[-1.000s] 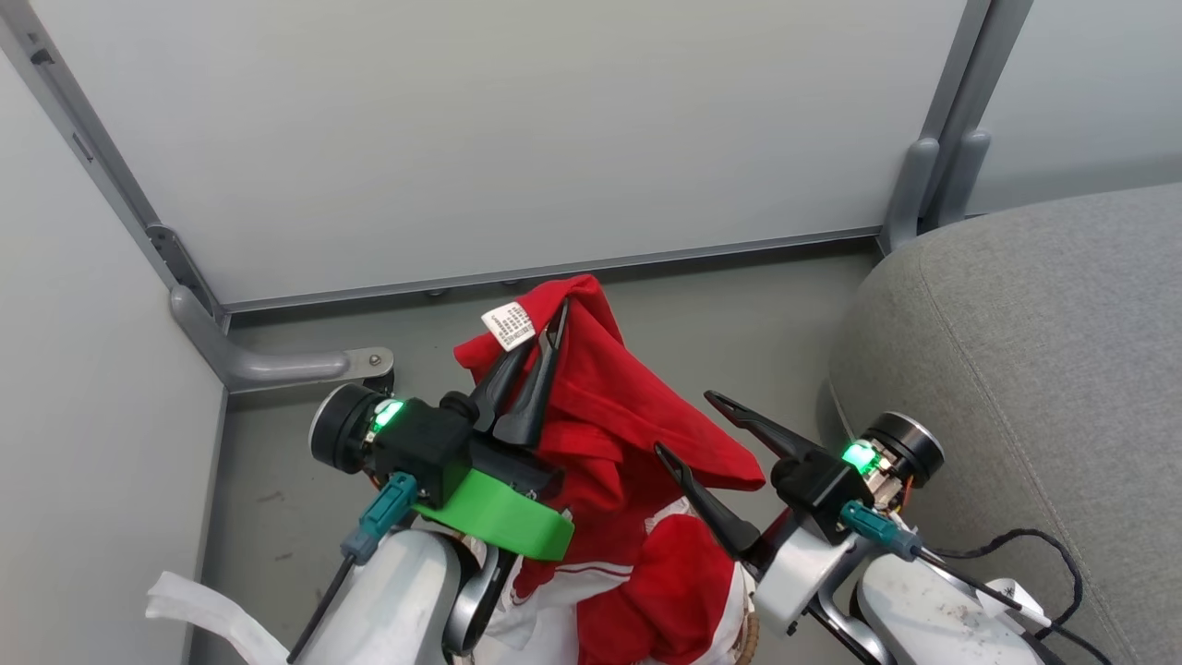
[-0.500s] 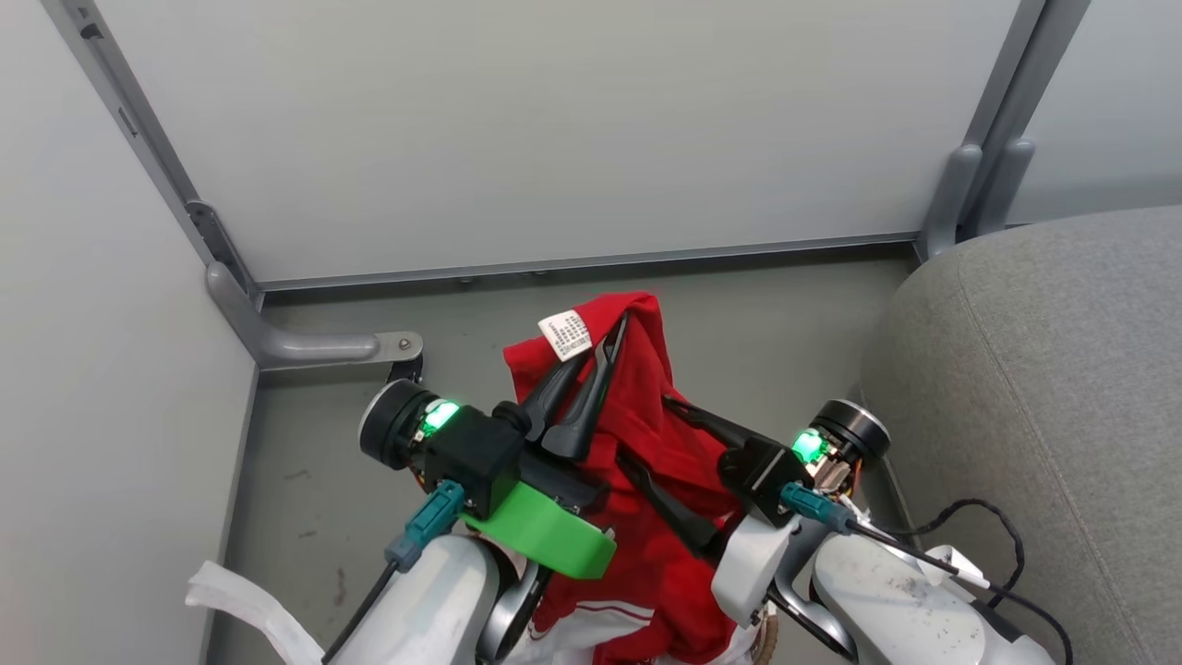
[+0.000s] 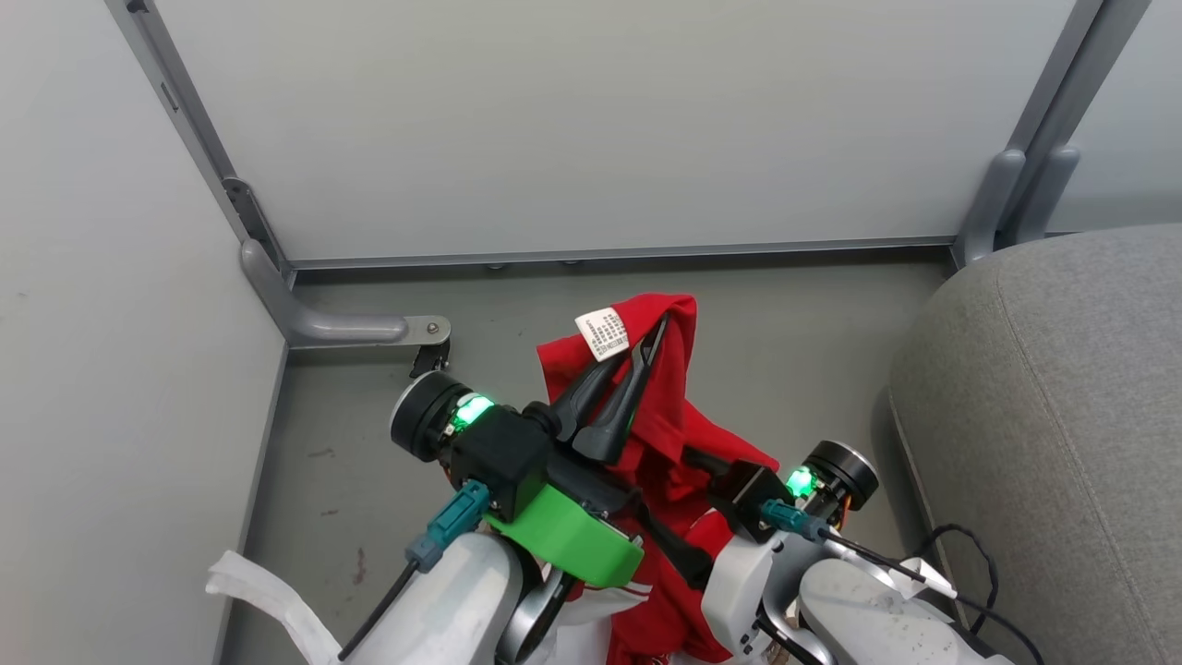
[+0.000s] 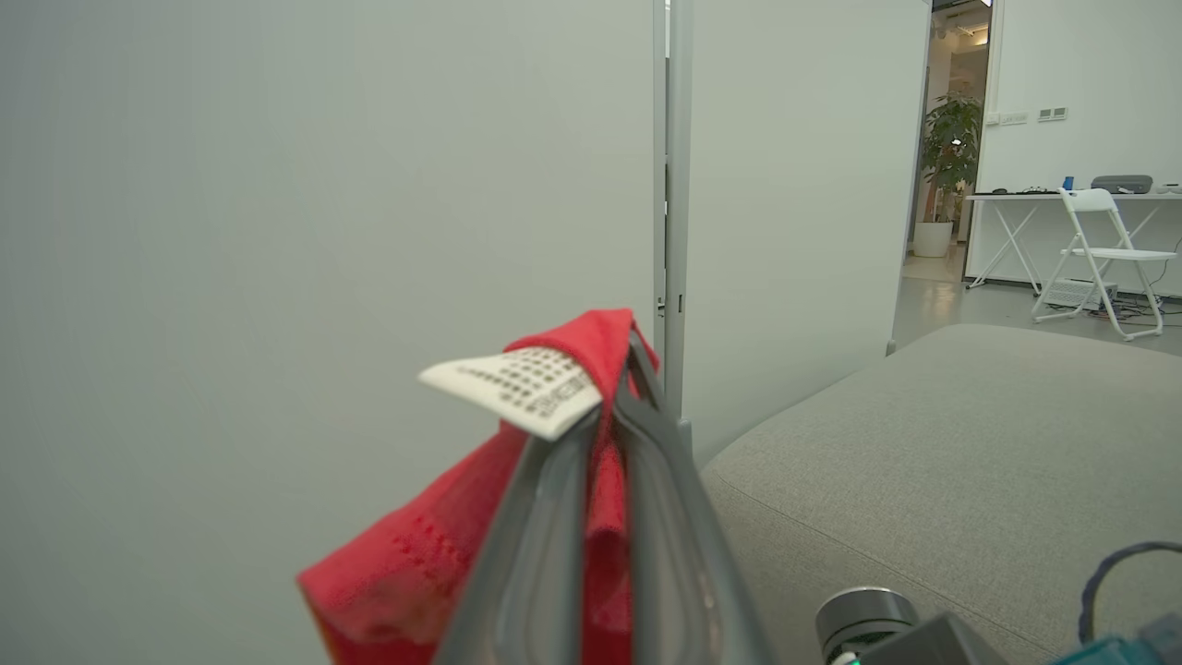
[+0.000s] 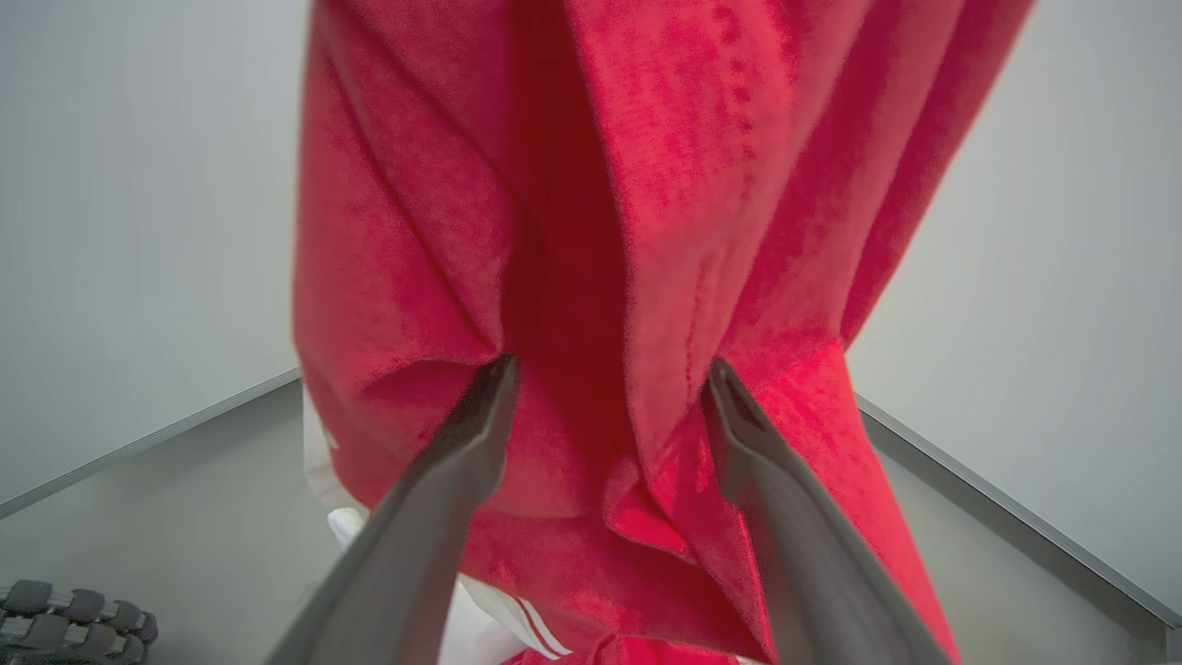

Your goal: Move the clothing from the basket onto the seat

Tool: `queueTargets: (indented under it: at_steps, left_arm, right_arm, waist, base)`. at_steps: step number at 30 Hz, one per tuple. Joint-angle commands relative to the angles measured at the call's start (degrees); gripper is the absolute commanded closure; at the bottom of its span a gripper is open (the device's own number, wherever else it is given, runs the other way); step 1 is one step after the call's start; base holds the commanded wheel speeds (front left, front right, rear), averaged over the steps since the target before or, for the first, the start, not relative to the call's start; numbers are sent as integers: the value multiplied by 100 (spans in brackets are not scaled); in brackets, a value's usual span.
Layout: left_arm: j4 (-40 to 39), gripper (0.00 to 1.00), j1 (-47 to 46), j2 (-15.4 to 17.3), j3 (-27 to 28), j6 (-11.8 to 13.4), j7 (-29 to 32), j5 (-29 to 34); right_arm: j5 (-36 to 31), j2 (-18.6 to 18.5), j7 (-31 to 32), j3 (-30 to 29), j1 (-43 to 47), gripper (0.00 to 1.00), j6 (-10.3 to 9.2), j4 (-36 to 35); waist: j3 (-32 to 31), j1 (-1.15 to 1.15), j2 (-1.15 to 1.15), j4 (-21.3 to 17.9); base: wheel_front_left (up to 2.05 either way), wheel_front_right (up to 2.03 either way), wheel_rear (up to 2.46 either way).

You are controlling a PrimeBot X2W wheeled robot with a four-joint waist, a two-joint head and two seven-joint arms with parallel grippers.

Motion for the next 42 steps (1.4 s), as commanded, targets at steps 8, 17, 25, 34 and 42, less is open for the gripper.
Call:
queueTargets:
  at_steps: [8, 17, 25, 34, 42]
  left_arm:
    - [-72, 100, -110, -2, -139, -16, -7, -87]
    - [-43, 100, -137, -2, -139, -16, -7, -151]
    - [-16, 100, -59, -3, -89, -16, -7, -164]
    - [156, 0, 125, -3, 133, -16, -6, -78]
    - [518, 0, 296, 62, 248, -15, -7, 132]
  right_arm:
    - [-442, 161, -28, -515, 68, 7, -6, -128]
    - [-378, 267, -28, -454, 158, 100, -6, 79]
    - [-263, 288, -28, -474, 163, 100, -6, -14]
    - [-309, 287, -29, -626, 294, 100, -6, -241]
    - [-369, 291, -29, -960, 532, 100, -6, -579]
  waist:
    - [45, 0, 0, 87]
    - [40, 0, 0, 104]
    - [41, 0, 0, 34]
    - [40, 0, 0, -260]
    - [56, 0, 0, -1186]
  base:
    - [0, 0, 0]
    - [0, 0, 0]
    - [0, 0, 0]
    - [0, 0, 0]
    - [0, 0, 0]
